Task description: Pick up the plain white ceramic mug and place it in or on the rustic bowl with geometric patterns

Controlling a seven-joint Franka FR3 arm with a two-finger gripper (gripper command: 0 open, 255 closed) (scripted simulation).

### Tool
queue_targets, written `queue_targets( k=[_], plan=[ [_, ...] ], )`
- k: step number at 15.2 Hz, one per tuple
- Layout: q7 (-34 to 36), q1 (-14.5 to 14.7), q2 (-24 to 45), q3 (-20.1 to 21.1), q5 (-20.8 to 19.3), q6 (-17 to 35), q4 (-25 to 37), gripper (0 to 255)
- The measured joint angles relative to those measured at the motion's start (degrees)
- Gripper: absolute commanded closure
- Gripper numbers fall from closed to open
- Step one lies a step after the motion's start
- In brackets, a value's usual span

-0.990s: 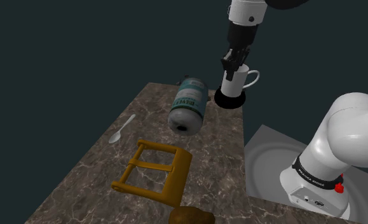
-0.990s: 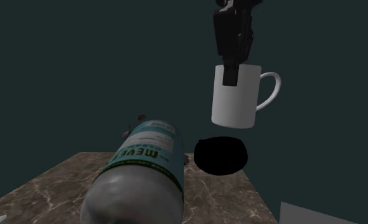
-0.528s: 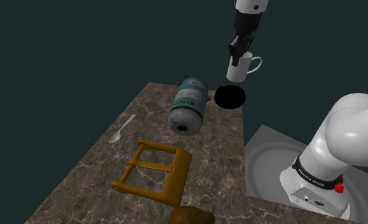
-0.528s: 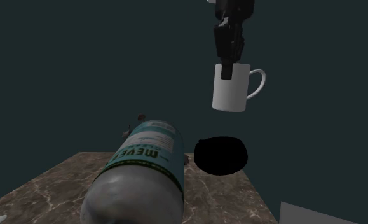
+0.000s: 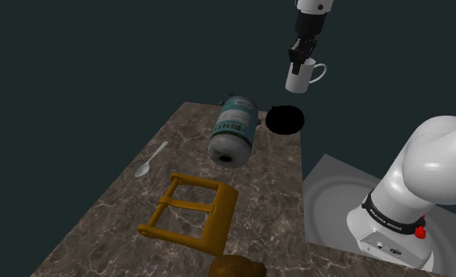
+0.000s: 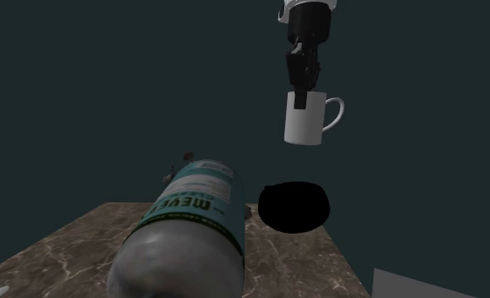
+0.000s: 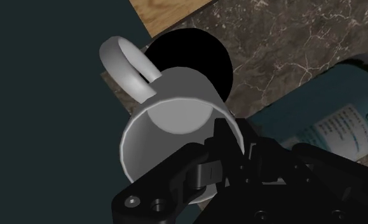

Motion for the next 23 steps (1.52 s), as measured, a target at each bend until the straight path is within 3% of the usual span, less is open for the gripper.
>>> queue_targets(
  k=[17, 23],
  plan=[
    [-0.09, -0.34, 1.95, -1.20, -0.69, 13.43, -11.48, 255],
    [0.01, -0.36, 1.99, -1.21, -0.75, 14.36, -12.32, 255]
  ],
)
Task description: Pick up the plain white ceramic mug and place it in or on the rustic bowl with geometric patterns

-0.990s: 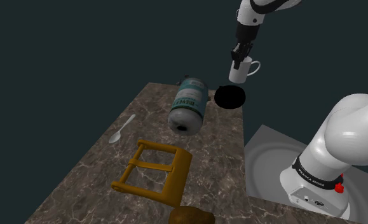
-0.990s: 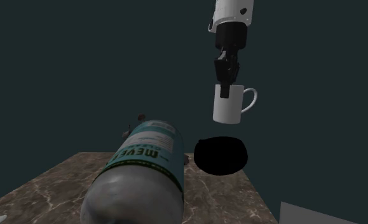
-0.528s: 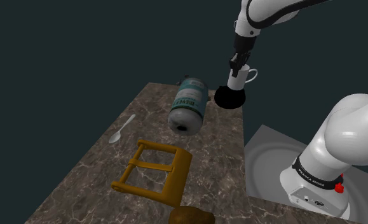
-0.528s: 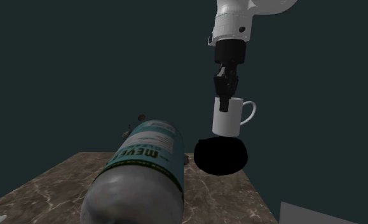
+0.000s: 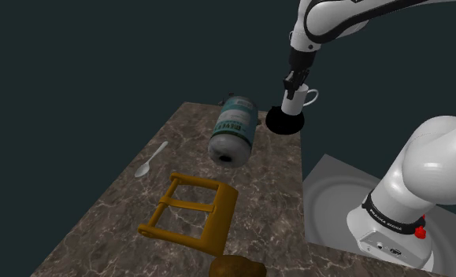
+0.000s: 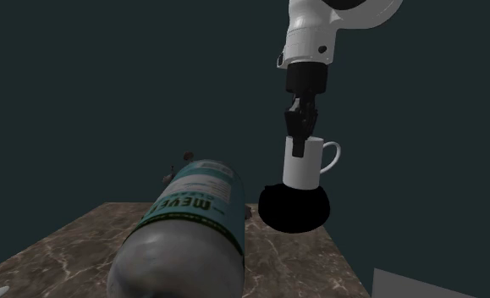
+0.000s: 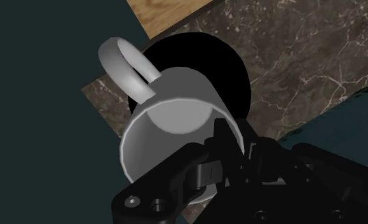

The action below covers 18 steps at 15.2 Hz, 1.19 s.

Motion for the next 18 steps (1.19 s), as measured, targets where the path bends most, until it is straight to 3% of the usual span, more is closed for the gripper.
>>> queue_targets(
  k=[1, 2, 8, 13, 18],
  plan=[
    [0.00, 0.00, 0.01, 0.00, 0.00, 0.01, 0.00, 255],
    [0.00, 0.00, 0.01, 0.00, 0.00, 0.02, -0.01, 0],
    [0.00, 0.01, 0.02, 0.00, 0.01, 0.03, -0.03, 0],
    [0.14, 0.15, -1.72, 0.69, 0.30, -6.59, 4.90, 0],
    [0.04, 0.10, -2.10, 0.71, 0.30, -7.74, 5.63, 0]
  ],
)
